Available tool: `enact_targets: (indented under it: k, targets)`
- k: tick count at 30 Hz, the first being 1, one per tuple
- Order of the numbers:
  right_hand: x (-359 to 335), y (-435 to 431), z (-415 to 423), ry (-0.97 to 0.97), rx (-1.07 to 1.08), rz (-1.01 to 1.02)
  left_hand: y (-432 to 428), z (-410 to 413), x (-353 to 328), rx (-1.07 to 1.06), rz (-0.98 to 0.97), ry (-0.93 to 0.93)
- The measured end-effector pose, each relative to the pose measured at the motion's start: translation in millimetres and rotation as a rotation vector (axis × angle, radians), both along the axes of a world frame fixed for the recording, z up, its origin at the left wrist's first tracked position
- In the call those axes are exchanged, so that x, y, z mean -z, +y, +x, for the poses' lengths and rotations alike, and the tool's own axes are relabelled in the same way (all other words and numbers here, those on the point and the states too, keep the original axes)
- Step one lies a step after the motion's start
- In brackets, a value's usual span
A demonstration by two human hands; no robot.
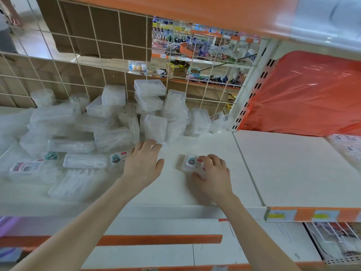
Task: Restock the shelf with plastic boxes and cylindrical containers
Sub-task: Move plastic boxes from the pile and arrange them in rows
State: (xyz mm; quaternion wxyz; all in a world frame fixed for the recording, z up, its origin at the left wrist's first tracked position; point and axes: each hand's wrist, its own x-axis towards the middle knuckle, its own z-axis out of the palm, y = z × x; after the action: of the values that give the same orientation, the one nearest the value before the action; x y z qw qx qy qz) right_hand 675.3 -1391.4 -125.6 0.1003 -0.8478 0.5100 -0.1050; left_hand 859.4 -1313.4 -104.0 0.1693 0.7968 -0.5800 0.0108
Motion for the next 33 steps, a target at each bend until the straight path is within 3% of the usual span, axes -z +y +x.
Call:
enact_targets:
  k: [5, 11, 14, 18, 21, 23, 29, 33]
  targets:
    - [-7, 2, 9, -0.063, -0.052, -0.043, -22, 5, -26, 0.048, -0.248, -0.059]
    - [-15, 3, 23, -0.115, -0.125, -0.059, -54, 21, -40, 0.010, 0.003, -0.138]
    - [-18, 2, 27, -0.144, -0.159, -0.038, -50, 22, -37, 0.003, -0.004, -0.177]
    - [-27, 0, 30, -0.382, -0.178, 0.075, -24, 23, -39, 0.131, -0.253, -0.129]
    - [-42, -2, 33, -0.611, -0.147, 0.256, -2, 28, -35, 0.317, -0.539, -0.184]
    - [-51, -4, 35, -0.694, -0.197, 0.417, 10, 30, -34, 0.393, -0.587, -0.190]
    - [-66, -1, 42, -0.593, -0.458, 0.600, 33, 35, -26, 0.563, -0.685, -0.219]
    - [-64, 3, 49, -0.579, -0.500, 0.574, 41, 36, -23, 0.526, -0.675, -0.194]
